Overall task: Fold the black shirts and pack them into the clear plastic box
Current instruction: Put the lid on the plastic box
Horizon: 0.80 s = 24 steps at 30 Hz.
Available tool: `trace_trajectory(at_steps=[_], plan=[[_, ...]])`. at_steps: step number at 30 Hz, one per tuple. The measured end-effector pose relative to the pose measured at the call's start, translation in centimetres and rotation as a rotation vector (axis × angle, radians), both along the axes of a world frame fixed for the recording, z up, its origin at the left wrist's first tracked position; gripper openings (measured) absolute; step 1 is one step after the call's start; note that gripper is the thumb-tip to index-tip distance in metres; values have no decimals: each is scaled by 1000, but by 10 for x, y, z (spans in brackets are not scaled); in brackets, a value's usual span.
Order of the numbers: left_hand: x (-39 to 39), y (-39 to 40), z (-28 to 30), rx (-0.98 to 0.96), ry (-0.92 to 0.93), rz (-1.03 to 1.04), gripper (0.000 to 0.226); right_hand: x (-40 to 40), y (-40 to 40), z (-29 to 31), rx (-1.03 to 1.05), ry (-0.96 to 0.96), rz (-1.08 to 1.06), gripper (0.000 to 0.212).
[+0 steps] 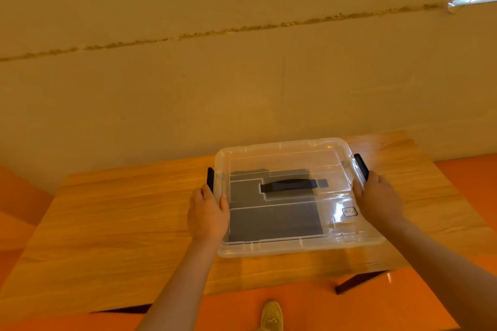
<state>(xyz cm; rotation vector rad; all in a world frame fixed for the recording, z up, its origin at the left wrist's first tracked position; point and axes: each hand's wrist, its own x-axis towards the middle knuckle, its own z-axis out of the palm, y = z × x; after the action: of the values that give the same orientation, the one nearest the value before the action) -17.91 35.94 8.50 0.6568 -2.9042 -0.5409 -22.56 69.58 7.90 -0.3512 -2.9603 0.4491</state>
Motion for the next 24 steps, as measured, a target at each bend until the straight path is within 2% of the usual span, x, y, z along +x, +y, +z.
trace_trajectory(at_steps=[2, 6, 9, 14, 18, 24], plan=[[-2, -2, 0, 25, -29, 15, 51, -2, 0, 4, -100, -65, -33, 38], [-8, -7, 2, 265, -68, 158, 39, -4, -8, 13, -315, -151, -55, 34], [-6, -17, 3, 269, -97, 204, 36, 1, -19, 11, -356, -132, -42, 34], [0, -25, 2, 199, -94, 180, 36, 3, -31, 13, -357, -107, -29, 26], [0, -20, 7, 167, -121, 194, 34, 4, -37, 17, -254, -106, 8, 18], [2, -20, 10, 182, -100, 215, 36, 12, -39, 7, -200, -62, 50, 22]])
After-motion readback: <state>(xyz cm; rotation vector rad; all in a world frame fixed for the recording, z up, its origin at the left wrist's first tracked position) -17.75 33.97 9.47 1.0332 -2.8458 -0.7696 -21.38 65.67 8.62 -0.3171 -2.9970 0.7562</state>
